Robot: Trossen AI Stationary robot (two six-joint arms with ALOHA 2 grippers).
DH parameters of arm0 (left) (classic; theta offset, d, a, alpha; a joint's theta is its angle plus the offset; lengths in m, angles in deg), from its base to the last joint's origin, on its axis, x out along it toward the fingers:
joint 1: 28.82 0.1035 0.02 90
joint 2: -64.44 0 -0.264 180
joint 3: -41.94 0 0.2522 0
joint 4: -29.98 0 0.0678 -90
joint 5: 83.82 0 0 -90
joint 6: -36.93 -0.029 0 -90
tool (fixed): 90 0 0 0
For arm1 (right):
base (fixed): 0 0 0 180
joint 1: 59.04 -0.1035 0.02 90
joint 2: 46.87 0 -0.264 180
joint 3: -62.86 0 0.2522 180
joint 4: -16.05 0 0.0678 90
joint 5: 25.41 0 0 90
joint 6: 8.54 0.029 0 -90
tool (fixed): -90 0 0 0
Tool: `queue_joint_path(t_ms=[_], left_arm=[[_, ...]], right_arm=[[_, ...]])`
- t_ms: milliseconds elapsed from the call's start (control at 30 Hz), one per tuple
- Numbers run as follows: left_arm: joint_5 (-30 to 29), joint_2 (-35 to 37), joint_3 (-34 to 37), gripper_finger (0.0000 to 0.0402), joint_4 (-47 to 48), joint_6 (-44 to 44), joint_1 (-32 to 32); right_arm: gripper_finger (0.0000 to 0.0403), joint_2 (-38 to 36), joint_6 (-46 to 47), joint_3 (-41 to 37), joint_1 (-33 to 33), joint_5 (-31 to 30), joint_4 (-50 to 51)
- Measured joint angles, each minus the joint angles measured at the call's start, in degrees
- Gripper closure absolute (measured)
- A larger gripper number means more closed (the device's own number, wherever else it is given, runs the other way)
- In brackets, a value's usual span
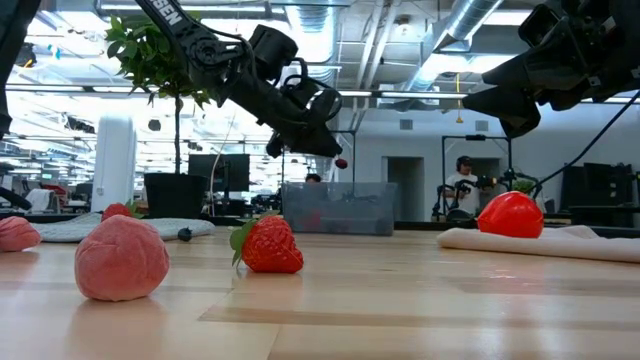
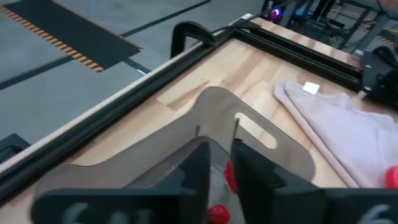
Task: Pick and placing Produce into tupperware
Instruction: Put the red cherry into the black bin
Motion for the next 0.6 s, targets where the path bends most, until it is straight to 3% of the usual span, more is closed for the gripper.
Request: queue_joint_path(t_ms=[233, 600], left_arm=[[-0.55, 0.0, 0.0, 0.0253, -0.2, 0.06, -1.18], [-4.06, 0.0, 0.0, 0.0232, 0.28, 2.3, -1.45]], right_arm=[[0.0143, -0.01, 0.0, 0.0, 0.0, 0.0, 0.01], [0.0143, -0.02, 0.02, -0.02, 0.0, 0.0, 0.02]])
